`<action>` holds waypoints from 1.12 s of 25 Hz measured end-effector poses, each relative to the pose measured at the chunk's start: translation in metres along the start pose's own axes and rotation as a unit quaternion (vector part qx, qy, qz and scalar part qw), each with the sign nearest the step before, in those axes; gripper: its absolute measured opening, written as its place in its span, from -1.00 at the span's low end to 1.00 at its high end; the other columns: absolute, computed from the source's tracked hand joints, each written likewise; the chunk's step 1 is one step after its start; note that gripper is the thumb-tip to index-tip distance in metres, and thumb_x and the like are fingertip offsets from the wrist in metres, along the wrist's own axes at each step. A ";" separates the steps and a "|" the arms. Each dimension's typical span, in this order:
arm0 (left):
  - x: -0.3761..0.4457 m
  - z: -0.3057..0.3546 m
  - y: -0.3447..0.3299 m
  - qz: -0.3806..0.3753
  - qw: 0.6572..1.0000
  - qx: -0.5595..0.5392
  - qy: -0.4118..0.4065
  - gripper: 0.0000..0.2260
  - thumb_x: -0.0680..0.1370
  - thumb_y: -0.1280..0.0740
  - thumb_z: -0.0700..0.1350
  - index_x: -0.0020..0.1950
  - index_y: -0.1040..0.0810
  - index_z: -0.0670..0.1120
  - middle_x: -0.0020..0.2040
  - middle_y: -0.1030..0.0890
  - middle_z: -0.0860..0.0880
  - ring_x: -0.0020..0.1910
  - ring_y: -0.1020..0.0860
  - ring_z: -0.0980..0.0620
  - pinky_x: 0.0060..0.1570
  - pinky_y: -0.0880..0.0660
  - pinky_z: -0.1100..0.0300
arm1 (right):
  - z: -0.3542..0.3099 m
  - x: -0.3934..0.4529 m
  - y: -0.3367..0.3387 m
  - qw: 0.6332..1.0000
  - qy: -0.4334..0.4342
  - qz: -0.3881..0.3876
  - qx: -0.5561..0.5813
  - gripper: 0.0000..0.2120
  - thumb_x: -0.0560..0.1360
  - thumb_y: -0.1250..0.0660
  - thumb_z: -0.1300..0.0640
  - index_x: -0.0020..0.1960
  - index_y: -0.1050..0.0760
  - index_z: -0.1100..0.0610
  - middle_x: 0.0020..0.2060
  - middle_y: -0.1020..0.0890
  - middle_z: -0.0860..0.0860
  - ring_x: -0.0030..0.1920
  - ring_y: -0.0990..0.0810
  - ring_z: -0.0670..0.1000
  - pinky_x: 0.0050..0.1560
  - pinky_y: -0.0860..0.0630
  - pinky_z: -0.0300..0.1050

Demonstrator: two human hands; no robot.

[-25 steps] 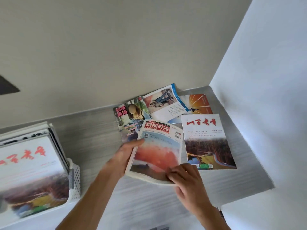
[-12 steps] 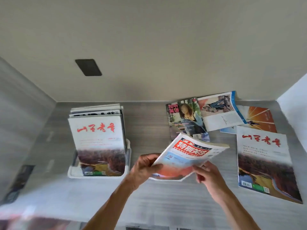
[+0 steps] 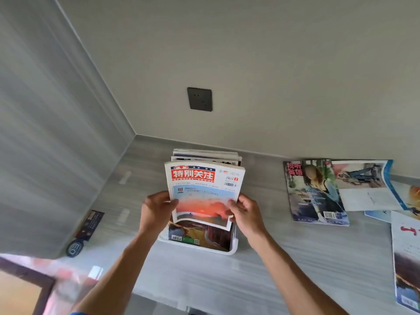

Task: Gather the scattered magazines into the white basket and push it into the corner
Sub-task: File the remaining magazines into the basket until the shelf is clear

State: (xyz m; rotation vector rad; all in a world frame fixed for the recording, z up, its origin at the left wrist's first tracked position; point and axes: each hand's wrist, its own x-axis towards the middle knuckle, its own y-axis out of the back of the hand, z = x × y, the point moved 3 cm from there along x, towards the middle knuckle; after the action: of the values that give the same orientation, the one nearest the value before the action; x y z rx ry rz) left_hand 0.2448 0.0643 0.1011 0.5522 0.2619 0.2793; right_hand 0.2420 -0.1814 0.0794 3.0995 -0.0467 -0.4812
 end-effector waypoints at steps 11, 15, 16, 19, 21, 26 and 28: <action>-0.060 -0.013 -0.088 -0.012 0.975 0.092 -0.200 -0.63 0.38 -0.27 -0.18 0.19 -0.45 -0.06 0.02 -0.52 -0.05 -0.10 -0.49 -0.05 -0.16 -0.43 0.09 | 0.066 -0.035 0.060 0.984 -0.074 0.110 -0.121 -0.65 0.43 -0.38 0.23 0.15 -0.47 -0.07 -0.08 -0.65 -0.23 -0.30 -0.60 -0.11 -0.23 -0.54 -0.13; -0.129 0.038 -0.205 -0.239 0.947 0.042 -0.208 -0.62 0.43 -0.33 -0.29 0.24 -0.52 -0.14 0.14 -0.60 -0.11 0.06 -0.58 -0.11 0.05 -0.50 0.07 | 0.110 -0.088 0.199 0.949 -0.153 0.221 -0.164 -0.71 0.44 -0.39 0.30 0.15 -0.54 0.14 0.09 -0.67 0.09 -0.03 -0.62 -0.03 -0.07 -0.47 -0.31; -0.141 0.048 -0.231 -0.284 0.939 0.039 -0.189 -0.61 0.44 -0.34 -0.31 0.27 -0.51 -0.11 0.18 -0.59 -0.08 0.10 -0.58 -0.06 0.06 -0.50 0.11 | 0.119 -0.101 0.231 0.939 -0.170 0.240 -0.177 -0.73 0.43 -0.40 0.30 0.12 -0.56 0.17 0.07 -0.68 0.09 0.00 -0.62 -0.02 -0.08 -0.45 -0.36; -0.172 0.071 -0.308 -0.370 0.911 0.074 -0.166 -0.60 0.48 -0.32 -0.24 0.30 -0.49 0.01 0.26 -0.57 0.00 0.15 -0.54 0.06 0.07 -0.44 0.22 | 0.150 -0.130 0.319 0.925 -0.235 0.221 -0.202 -0.77 0.41 -0.40 0.31 0.05 -0.60 0.16 0.07 -0.70 0.12 0.07 -0.64 0.03 0.04 -0.47 -0.22; -0.196 0.087 -0.357 -0.418 0.888 0.107 -0.156 -0.61 0.49 -0.31 -0.20 0.30 -0.49 0.05 0.28 -0.56 0.03 0.18 -0.54 0.06 0.08 -0.42 0.25 | 0.161 -0.142 0.372 0.913 -0.255 0.223 -0.226 -0.76 0.42 -0.39 0.28 0.08 -0.59 0.13 0.08 -0.69 0.09 0.11 -0.63 0.05 0.10 -0.47 -0.15; -0.238 0.103 -0.449 -0.477 0.867 0.120 -0.086 -0.66 0.48 -0.34 -0.14 0.24 -0.52 0.10 0.21 -0.55 0.04 0.09 -0.51 0.09 -0.03 -0.42 0.24 | 0.171 -0.126 0.423 0.823 -0.168 0.174 -0.513 -0.59 0.46 -0.29 0.03 0.30 -0.39 -0.01 0.20 -0.49 -0.01 0.17 -0.51 0.18 0.08 -0.52 0.05; -0.242 0.100 -0.465 -0.469 0.873 0.117 -0.070 -0.69 0.48 -0.34 -0.12 0.19 -0.53 0.13 0.14 -0.56 0.08 0.05 -0.52 0.15 -0.09 -0.44 0.24 | 0.177 -0.116 0.416 0.780 -0.161 0.165 -0.581 -0.54 0.44 -0.32 -0.04 0.29 -0.35 0.07 0.14 -0.48 0.05 0.09 -0.51 0.22 -0.04 -0.56 0.08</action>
State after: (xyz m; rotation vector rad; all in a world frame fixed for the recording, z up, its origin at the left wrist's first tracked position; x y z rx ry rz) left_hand 0.1396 -0.4424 -0.0301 0.6207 0.3952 -0.7481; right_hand 0.0659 -0.5938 -0.0506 1.7224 -0.1987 -0.6650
